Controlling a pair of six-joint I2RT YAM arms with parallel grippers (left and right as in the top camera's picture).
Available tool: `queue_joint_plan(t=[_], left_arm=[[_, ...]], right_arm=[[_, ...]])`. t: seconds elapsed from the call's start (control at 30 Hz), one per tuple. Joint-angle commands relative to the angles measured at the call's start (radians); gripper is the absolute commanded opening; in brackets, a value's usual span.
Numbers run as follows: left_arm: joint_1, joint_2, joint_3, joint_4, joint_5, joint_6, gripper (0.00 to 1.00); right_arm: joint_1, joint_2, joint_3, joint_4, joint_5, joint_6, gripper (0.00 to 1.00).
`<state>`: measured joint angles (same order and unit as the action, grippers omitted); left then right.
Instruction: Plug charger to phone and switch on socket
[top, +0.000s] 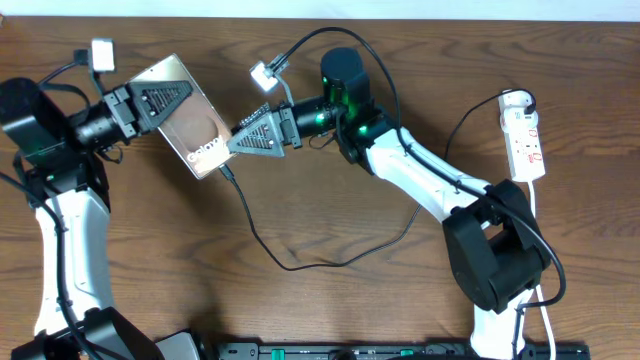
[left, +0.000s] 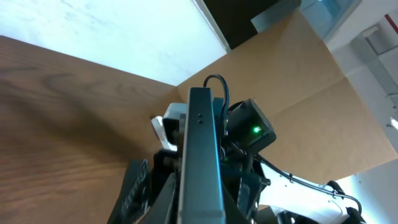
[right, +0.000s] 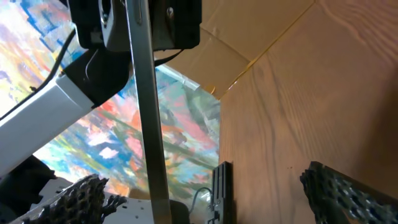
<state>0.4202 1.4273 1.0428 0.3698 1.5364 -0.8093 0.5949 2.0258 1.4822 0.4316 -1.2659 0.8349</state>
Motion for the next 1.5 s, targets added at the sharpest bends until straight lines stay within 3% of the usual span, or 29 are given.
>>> queue_joint_plan(t=[0.0,0.4,0.87,1.23,1.47], left_arm=[[0.016,-0.002,0.001,0.002,0.035,0.016,0.07],[0.017,-0.001,-0.083,-0.039,0.035,0.050,0.08],[0.017,-0.001,-0.128,-0.039,-0.012,0.071,0.07],[0.017,0.040,-0.243,-0.113,-0.169,0.155,0.07],[0.017,0.153,-0.289,-0.378,-0.373,0.290,0.08]], right_arm=[[-0.029,-0.027,0.022,0.007,-0.001,0.011,0.99],[-0.156,-0.027,0.022,-0.035,0.020,0.025,0.99],[-0.254,-0.037,0.022,-0.668,0.327,-0.209,0.99],[-0.228,-0.325,0.023,-1.085,0.921,-0.340,0.99],[-0.221,-0.575,0.023,-1.366,1.269,-0.338,0.99]])
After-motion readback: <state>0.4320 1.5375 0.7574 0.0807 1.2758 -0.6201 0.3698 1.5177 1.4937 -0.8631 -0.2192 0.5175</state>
